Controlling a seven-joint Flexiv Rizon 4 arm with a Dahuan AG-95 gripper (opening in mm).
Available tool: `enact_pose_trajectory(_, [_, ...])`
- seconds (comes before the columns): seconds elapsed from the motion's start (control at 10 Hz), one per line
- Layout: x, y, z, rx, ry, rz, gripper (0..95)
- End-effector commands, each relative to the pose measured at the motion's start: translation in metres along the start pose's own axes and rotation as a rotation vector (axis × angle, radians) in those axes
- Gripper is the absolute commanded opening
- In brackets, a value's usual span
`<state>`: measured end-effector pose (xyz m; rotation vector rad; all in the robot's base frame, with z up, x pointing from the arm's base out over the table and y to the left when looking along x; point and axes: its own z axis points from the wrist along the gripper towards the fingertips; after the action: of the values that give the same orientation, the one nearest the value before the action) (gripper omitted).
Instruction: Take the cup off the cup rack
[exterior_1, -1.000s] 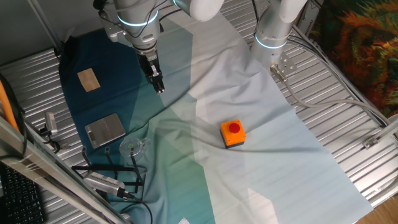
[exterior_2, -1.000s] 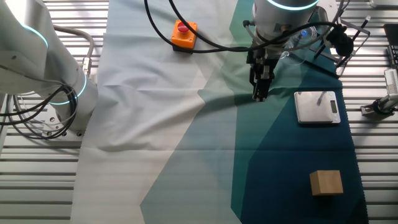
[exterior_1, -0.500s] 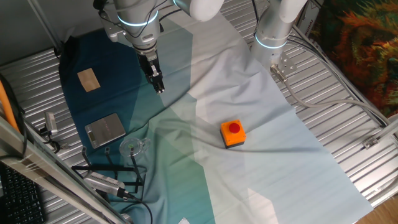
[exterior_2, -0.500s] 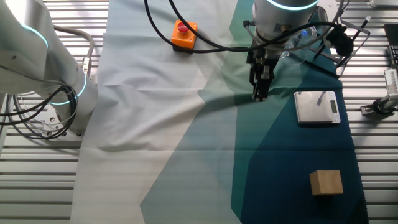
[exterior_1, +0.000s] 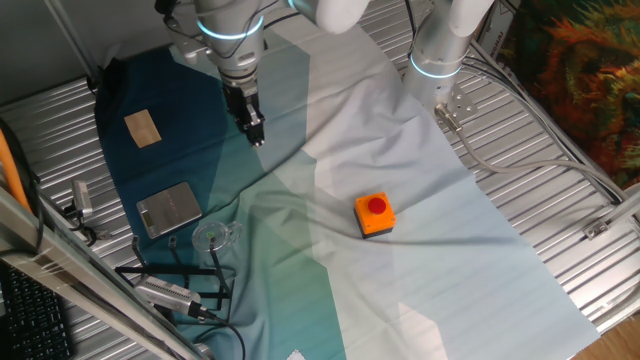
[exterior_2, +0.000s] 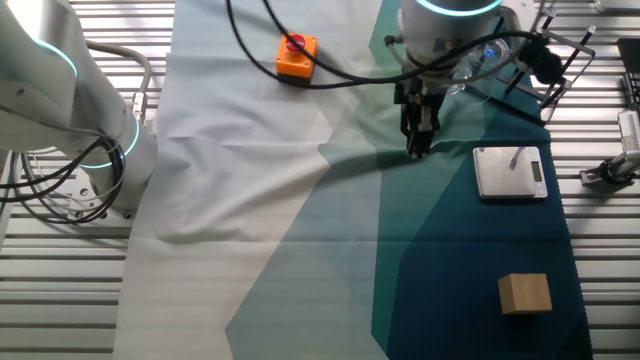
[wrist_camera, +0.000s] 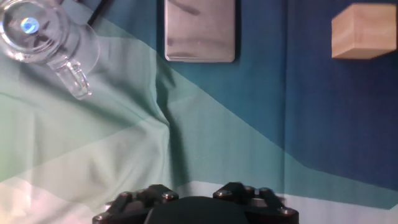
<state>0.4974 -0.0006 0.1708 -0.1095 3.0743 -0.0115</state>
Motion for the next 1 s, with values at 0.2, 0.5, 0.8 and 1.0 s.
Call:
enact_pose_trajectory(0.2, [-0.0026, 0.0004, 0.001, -0.002, 0.004, 0.0, 0.0])
enact_pose_trajectory(0.5, [-0.0026, 0.0004, 0.001, -0.003, 0.004, -0.002, 0.0])
enact_pose_trajectory(0.8, [-0.0026, 0.0004, 0.001, -0.003, 0.003, -0.002, 0.0])
enact_pose_trajectory(1.0, [-0.003, 0.0003, 0.0012, -0.005, -0.013, -0.027, 0.0])
